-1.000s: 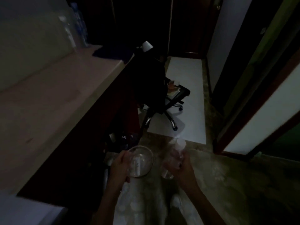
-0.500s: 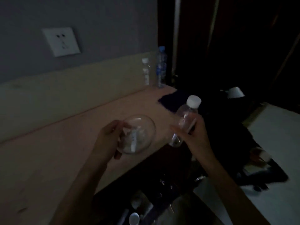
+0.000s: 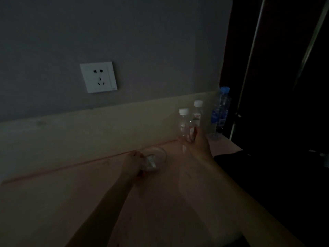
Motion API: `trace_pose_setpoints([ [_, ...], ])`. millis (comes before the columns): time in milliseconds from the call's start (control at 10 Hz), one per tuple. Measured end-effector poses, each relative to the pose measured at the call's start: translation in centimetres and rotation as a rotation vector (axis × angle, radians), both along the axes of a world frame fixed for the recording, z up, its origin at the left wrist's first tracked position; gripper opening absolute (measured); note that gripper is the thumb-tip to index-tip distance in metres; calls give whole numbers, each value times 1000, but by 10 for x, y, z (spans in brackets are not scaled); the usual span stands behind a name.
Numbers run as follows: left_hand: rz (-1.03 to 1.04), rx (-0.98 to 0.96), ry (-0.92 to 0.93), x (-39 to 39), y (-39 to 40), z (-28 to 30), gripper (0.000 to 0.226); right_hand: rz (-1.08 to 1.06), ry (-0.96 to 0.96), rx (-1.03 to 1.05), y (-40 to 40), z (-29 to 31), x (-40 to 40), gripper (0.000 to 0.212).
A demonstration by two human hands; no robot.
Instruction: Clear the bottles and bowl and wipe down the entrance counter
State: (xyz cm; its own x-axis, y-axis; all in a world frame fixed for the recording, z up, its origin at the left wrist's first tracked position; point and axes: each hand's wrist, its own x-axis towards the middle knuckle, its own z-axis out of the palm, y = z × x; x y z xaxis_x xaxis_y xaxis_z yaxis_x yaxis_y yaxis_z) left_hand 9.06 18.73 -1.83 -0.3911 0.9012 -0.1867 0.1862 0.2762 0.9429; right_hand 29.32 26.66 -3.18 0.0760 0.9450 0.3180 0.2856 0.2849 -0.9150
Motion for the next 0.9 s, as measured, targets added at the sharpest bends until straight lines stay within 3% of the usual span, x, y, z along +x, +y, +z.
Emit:
trace_pose_setpoints([
  [100, -145, 126, 78, -9, 39, -15, 23, -2, 37, 0, 18, 4, -14, 44],
  [200, 27, 143, -110, -10, 54, -15, 13, 34, 3, 14, 39, 2, -20, 54],
  [300, 201, 130, 64, -8, 66, -32, 34, 32, 31, -4, 50, -1, -24, 52],
  [500, 178, 51, 56, -6, 73, -34, 25, 25, 100, -5, 49, -4, -28, 38],
  [700, 89, 17, 62, -8, 59, -31, 57, 18, 94, -16, 43, -15, -24, 57],
  [800, 146, 66, 7, 3, 39, -16, 53, -16, 81, 18, 32, -21, -15, 73],
  [900, 176, 125, -32, 5, 24, -18, 40, -114, 81, 67, 9, -29, -7, 60],
])
